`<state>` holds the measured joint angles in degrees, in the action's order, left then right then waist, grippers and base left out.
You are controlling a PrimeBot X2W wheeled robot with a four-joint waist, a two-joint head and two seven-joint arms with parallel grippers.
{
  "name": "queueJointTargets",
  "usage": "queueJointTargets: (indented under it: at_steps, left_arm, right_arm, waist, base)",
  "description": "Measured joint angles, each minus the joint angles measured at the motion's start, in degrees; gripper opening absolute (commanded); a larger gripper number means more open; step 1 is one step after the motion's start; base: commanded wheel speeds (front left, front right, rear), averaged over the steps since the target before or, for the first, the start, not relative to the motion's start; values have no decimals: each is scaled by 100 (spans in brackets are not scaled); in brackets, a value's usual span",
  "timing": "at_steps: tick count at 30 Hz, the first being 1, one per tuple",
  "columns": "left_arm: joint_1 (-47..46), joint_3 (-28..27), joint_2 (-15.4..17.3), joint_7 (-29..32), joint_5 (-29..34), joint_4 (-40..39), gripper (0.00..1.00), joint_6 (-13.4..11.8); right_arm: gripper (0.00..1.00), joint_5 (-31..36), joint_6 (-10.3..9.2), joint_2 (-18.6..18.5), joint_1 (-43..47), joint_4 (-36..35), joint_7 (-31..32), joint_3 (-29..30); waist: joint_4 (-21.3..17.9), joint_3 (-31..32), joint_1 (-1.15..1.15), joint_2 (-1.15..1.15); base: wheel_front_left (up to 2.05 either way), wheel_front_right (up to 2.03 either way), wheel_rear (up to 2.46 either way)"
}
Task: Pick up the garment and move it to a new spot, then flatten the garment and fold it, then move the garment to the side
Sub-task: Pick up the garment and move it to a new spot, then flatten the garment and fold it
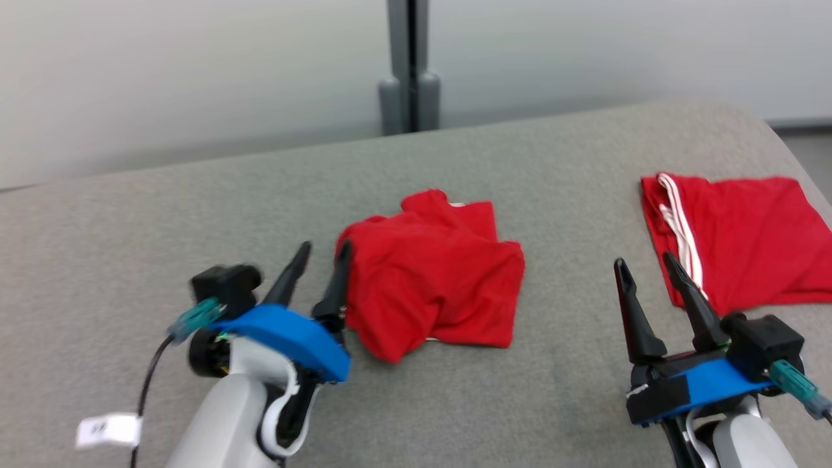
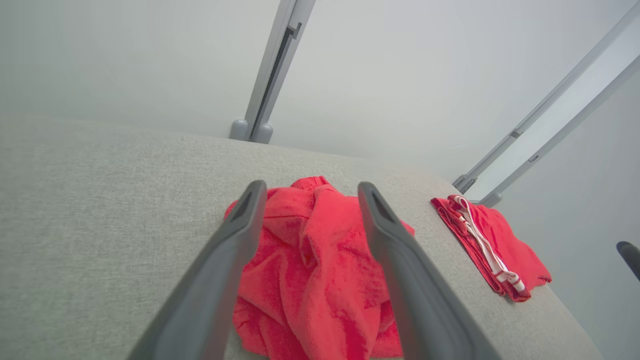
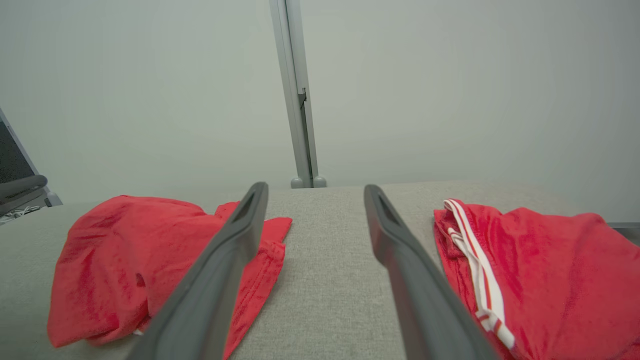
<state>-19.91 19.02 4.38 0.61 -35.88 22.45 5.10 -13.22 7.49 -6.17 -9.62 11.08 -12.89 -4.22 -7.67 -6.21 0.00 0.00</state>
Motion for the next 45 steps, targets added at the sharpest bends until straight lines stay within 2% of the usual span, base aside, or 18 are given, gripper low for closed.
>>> queueJointTargets:
  at_steps: [4, 9, 19, 28, 39, 45]
  left_arm:
    - [410, -242, 250, -699, 12, -196, 100, 25]
    - [845, -441, 662, -1388, 452, -293, 100, -109]
    - [1561, -786, 961, -1560, 1267, -378, 100, -334]
    - [1749, -1080, 821, -1560, 1322, -463, 100, -357]
    - [1783, -1181, 691, -1560, 1423, -439, 100, -292]
    - [1269, -858, 691, -1384, 1478, -427, 100, -48]
  right_arm:
    - [100, 12, 0, -65, 223, -65, 131, 144]
    - [100, 11, 0, -105, 492, -205, 289, 287]
    - [100, 9, 0, -52, 749, -315, 521, 287]
    - [100, -4, 0, 25, 755, -289, 552, 246]
    - [100, -4, 0, 52, 752, -216, 499, 222]
    - [100, 14, 0, 66, 671, -252, 481, 105]
  waist:
    - [268, 253, -2, 0]
    - [515, 445, -2, 0]
    - [674, 522, -1, 0]
    - [629, 446, -1, 0]
    - [582, 420, 0, 0]
    - [469, 224, 0, 0]
  base:
    - [0, 0, 0]
    - [0, 0, 0]
    - [0, 0, 0]
    - [0, 0, 0]
    - [0, 0, 0]
    - [0, 0, 0]
